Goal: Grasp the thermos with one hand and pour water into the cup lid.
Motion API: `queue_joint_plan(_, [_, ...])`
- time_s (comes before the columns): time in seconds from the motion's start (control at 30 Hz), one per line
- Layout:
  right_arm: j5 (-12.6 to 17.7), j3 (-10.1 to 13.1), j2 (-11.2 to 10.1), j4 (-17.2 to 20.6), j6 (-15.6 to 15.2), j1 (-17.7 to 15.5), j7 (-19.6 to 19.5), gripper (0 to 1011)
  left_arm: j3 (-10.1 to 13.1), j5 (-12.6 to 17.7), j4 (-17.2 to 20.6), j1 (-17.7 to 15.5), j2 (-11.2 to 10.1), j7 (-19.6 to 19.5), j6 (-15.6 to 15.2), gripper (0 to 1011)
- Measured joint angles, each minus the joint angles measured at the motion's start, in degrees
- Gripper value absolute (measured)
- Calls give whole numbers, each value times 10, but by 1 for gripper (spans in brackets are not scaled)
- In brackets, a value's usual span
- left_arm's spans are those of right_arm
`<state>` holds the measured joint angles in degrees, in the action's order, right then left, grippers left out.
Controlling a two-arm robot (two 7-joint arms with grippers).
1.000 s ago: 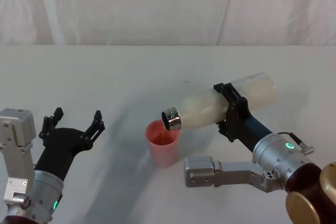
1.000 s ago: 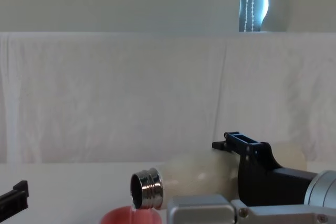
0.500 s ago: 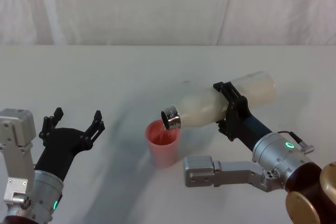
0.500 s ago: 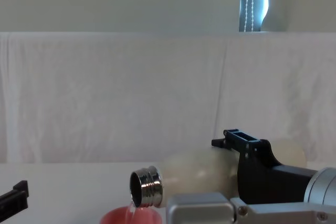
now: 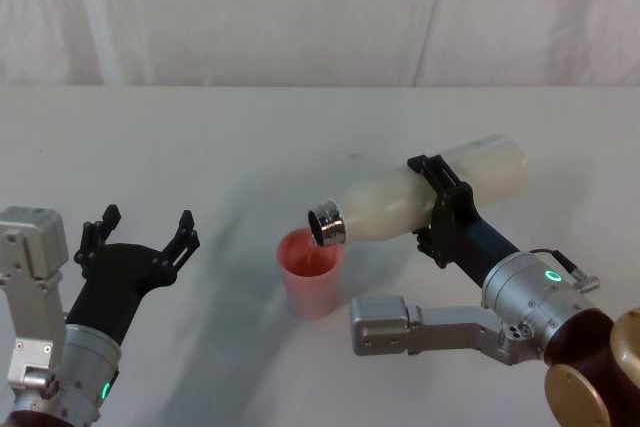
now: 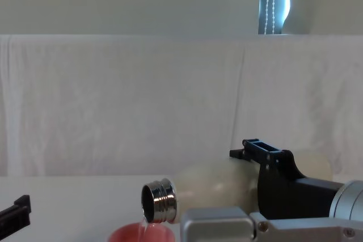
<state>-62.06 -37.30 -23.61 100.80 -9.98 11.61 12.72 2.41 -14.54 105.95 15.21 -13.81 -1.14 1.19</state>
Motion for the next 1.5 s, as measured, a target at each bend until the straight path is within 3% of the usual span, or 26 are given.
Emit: queue_joint_plan(1.5, [1,0,0,-1,0,0,0,955,0,0,0,0,0,0,0,1001])
